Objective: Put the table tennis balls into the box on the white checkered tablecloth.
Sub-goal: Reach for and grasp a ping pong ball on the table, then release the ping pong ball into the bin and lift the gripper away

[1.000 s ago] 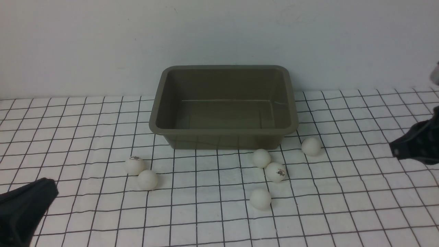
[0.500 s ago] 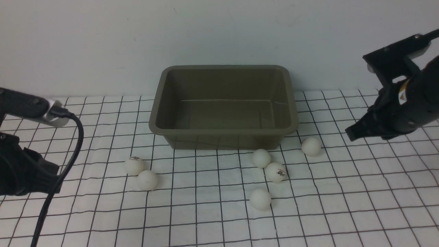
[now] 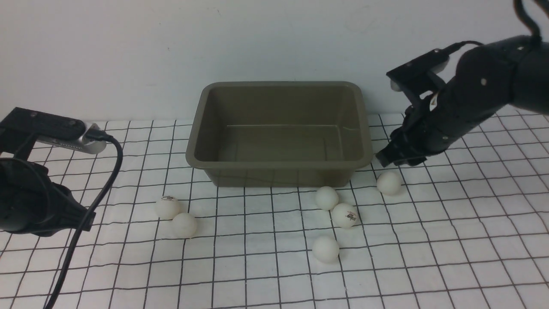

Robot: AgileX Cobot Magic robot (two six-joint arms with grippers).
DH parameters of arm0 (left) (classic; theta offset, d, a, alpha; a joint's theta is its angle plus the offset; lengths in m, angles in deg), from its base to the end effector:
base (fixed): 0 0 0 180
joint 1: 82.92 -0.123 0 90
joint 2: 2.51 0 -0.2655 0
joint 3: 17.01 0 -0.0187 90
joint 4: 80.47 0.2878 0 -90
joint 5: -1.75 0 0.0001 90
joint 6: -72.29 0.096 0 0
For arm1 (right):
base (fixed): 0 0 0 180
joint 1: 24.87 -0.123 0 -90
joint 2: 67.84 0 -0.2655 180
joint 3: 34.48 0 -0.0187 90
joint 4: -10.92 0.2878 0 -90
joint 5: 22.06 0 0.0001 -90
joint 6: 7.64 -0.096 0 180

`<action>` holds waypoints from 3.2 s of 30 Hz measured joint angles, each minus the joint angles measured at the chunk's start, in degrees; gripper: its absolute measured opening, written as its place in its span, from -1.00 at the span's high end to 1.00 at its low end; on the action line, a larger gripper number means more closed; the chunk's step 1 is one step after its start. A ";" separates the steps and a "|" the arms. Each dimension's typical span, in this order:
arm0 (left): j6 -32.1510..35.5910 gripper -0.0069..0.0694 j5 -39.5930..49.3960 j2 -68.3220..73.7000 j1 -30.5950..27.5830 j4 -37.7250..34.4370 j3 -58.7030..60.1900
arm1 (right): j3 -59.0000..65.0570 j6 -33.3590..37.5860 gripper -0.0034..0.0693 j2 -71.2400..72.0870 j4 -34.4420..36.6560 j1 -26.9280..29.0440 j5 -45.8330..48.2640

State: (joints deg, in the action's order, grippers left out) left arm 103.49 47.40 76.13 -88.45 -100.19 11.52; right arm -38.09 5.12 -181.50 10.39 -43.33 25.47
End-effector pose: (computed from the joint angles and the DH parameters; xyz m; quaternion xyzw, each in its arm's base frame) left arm 0.2741 0.0032 0.2346 0.1273 0.9532 -0.0667 0.2661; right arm 0.3984 0.1323 0.1963 -0.2663 0.9441 0.0057 0.1944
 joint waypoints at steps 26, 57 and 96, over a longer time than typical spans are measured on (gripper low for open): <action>1.65 0.79 0.00 0.00 0.00 -0.20 -0.02 | -9.64 4.09 -0.67 -14.03 1.82 3.14 5.32; 1.79 0.79 0.00 0.00 0.00 -0.20 -0.07 | -9.71 9.41 -0.14 -18.14 6.51 3.25 2.78; 1.83 0.79 0.00 0.00 0.00 -0.20 -0.07 | -12.10 6.31 -0.09 -3.70 7.43 -1.18 6.40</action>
State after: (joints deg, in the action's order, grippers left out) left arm 105.32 47.40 76.13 -88.45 -100.39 11.46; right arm -50.19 11.43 -185.20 17.82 -44.51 31.87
